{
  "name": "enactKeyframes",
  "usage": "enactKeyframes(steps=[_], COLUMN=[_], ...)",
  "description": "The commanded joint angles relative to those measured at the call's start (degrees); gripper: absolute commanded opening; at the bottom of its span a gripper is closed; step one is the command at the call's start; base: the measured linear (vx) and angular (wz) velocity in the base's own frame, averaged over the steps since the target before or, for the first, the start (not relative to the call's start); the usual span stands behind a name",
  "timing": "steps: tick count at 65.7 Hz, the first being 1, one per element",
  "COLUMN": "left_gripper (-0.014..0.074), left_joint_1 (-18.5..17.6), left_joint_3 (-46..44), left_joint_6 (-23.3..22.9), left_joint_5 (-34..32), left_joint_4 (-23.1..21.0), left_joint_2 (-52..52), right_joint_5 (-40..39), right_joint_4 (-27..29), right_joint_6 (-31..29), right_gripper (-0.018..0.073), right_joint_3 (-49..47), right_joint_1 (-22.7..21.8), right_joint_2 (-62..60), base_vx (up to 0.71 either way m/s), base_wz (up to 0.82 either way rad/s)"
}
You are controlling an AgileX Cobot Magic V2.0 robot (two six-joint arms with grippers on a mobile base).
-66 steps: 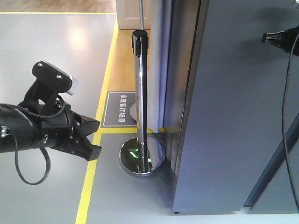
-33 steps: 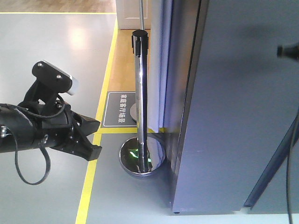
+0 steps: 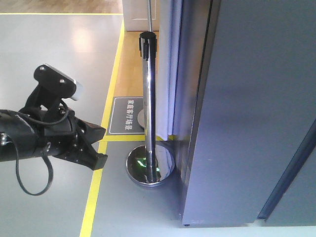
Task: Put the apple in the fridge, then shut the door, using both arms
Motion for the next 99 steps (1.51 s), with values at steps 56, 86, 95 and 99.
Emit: enactKeyframes(steps=[56,86,95,99], left_gripper=[-0.0006,-0.0006,-0.0006,-0.0006], left_joint_1=[-0.05,-0.05,-0.05,-0.05], left_joint_3=[-1.45,-1.45,-1.45,-1.45], left_joint_6=[-0.21,-0.21,-0.21,-0.21], left_joint_5=[-3.27,-3.2,-3.2,-3.2], left_joint_4=[-0.84,-0.84,-0.84,-0.84], left_joint_2=[-1.48,-1.48,-1.48,-1.48], right_joint_5=[26.07,14.81,13.02,12.81], right_joint_4=[-5.31,5.49,6.12,6.12], right_joint_6=[5.92,2.05,2.05,2.05], right_gripper=[-0.0002,-0.0002,-0.0002,-0.0002], right_joint_3=[4.96,9.86,9.86,9.86], right_joint_1=[12.59,12.52,12.52,12.52], right_joint_2=[-33.52,-35.95,-35.95,-35.95], base_vx=[0.0,0.0,0.0,0.0], base_wz=[0.0,0.0,0.0,0.0])
